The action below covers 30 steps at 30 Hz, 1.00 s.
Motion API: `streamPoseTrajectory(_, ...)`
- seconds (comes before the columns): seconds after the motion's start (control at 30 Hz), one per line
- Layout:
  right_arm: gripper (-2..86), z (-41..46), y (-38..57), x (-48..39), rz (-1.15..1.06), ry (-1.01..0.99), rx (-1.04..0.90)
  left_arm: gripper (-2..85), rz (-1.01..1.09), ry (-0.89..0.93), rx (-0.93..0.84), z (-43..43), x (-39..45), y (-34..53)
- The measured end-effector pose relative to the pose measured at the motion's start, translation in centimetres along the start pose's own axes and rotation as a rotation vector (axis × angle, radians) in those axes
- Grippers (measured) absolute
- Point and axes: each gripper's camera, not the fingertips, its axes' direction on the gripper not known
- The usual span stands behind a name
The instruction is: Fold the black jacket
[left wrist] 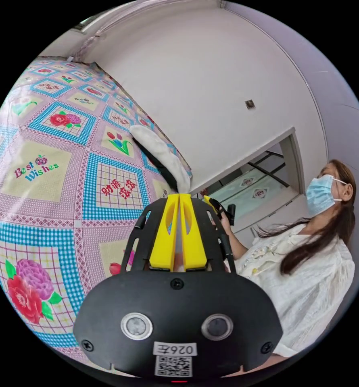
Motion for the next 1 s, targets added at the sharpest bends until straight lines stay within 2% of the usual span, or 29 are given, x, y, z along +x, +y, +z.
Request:
streamPoseTrajectory(0.17,6.6,-3.2,-4.7,6.8,0.206,0.136,0.136,4.3,-0.026,-0.118,-0.002,5.7,-6.0,-5.4)
streamPoseTrajectory(0.27,8.6,-3.0,-8.3,10.4,0.296,0.154,0.133,9.6,-0.055,-0.135,-0.039,11.1,-10.4,-10.6)
streamPoseTrajectory(0.37,10.2,-3.0,-11.2,12.5,0.344,0.167,0.142,11.3,-0.089,-0.112,-0.069,16.7,-14.9,-15.8)
streamPoseTrajectory(0.63,16.0,-1.3,-18.2,15.1,0.355,0.128,0.054,23.2,-0.232,-0.24,-0.084,26.8,-25.6,-25.8)
streamPoseTrajectory(0.7,16.0,-0.3,-19.2,15.2,0.348,0.115,0.014,21.7,-0.286,-0.197,-0.061,27.5,-27.4,-27.3)
streamPoseTrajectory(0.77,7.3,0.9,-20.0,14.9,0.341,0.089,-0.033,15.8,-0.366,-0.106,-0.027,27.6,-28.6,-28.4)
streamPoseTrajectory(0.8,5.9,1.0,-20.1,14.7,0.335,0.076,-0.04,8.9,-0.417,-0.05,-0.035,27.6,-29.0,-28.9)
streamPoseTrajectory(0.83,3.1,1.0,-20.4,14.0,0.307,0.034,-0.045,7.2,-0.457,-0.062,-0.046,27.0,-28.8,-29.2)
streamPoseTrajectory(1.0,2.2,-1.2,-21.3,8.9,0.169,0.105,-0.03,5.3,-0.318,-0.14,-0.02,22.7,-24.6,-30.2)
